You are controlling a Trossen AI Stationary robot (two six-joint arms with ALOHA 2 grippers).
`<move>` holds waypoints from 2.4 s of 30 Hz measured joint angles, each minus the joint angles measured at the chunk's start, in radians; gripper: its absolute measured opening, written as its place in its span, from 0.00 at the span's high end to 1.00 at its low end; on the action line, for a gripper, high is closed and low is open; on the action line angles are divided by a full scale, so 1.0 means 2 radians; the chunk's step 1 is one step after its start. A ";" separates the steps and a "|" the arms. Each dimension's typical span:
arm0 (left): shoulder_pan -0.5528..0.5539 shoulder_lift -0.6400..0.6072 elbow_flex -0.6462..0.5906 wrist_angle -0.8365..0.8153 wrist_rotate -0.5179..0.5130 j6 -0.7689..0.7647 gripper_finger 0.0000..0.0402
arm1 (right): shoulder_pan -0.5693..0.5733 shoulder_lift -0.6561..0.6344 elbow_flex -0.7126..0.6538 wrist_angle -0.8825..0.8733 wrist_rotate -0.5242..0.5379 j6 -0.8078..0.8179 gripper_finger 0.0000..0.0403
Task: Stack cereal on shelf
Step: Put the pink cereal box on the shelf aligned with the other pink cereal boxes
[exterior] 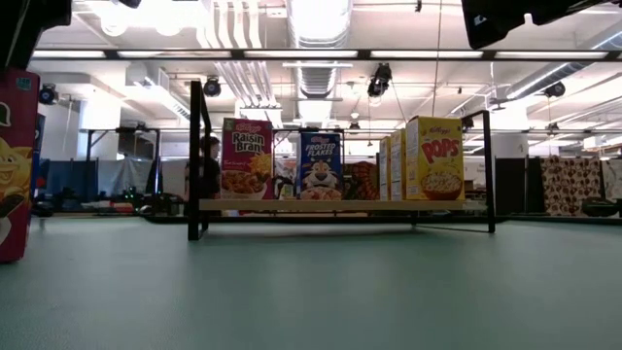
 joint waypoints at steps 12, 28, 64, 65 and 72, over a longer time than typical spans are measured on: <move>0.001 0.000 0.000 0.029 0.000 0.008 0.37 | 0.000 0.000 0.000 0.000 0.000 0.000 0.97; 0.001 0.000 -0.039 0.052 0.015 0.026 0.45 | 0.000 0.000 0.000 0.000 0.000 0.000 0.97; 0.011 -0.005 0.103 0.070 -0.112 0.206 0.56 | 0.000 0.000 0.000 -0.004 0.000 0.000 0.97; 0.014 -0.003 0.118 0.071 -0.125 0.225 0.56 | 0.000 0.000 0.000 -0.004 0.000 0.000 0.97; 0.051 0.002 0.191 0.072 -0.178 0.363 0.56 | 0.001 -0.005 0.000 -0.032 0.000 0.014 0.97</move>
